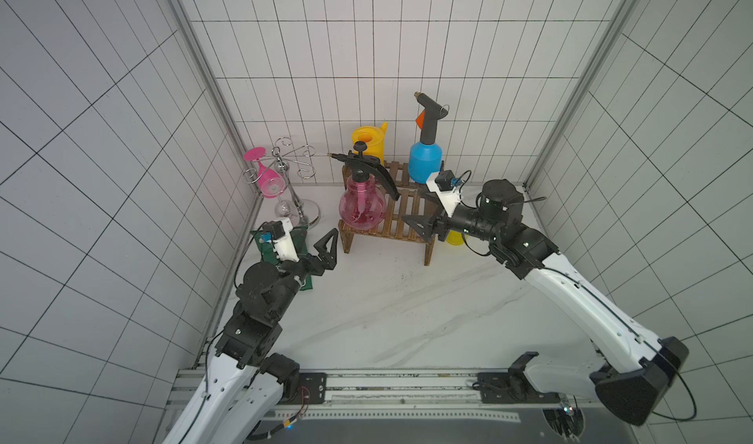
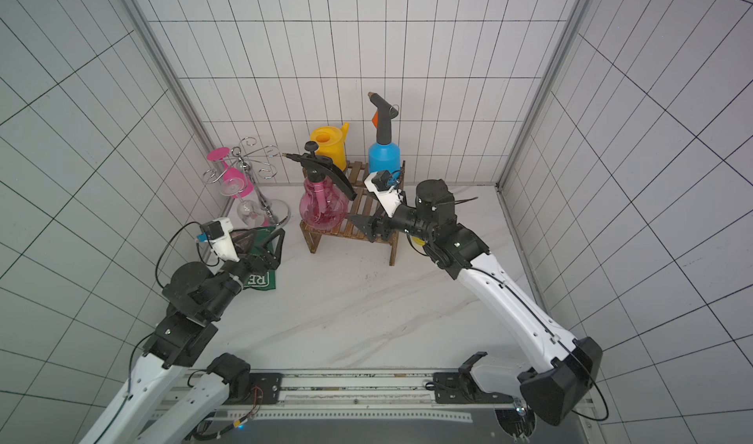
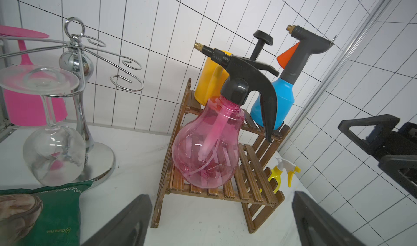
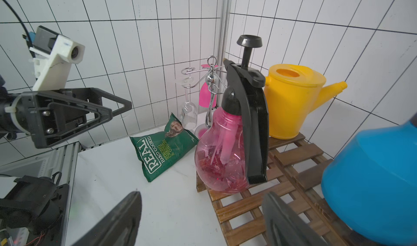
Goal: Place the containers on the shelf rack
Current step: 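Pick up a container from the center of the board.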
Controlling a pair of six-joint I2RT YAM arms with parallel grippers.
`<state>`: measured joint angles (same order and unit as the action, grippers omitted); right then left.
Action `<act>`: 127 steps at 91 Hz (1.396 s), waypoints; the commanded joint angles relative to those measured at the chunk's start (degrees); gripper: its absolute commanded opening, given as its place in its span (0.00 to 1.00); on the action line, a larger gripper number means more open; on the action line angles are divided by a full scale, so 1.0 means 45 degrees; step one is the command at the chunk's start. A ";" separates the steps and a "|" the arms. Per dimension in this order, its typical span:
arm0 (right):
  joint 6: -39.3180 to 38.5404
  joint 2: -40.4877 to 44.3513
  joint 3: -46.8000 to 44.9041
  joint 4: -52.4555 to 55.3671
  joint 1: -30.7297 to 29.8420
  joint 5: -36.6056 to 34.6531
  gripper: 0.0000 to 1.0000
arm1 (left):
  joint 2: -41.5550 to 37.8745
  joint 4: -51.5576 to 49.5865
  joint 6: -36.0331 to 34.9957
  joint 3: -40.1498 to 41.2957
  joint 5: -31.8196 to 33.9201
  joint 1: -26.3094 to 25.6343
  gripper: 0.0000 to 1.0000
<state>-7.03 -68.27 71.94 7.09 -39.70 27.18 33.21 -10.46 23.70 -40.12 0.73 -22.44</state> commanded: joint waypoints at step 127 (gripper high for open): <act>0.4584 1.0001 -0.9630 0.0454 0.1654 -0.8244 0.99 | 0.1676 -0.0399 0.4633 0.0478 -0.0359 -0.0034 0.99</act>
<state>11.46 -22.57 28.25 9.28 -33.41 -11.46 41.60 -10.63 45.04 -38.59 -2.35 -22.44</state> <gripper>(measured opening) 0.989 0.986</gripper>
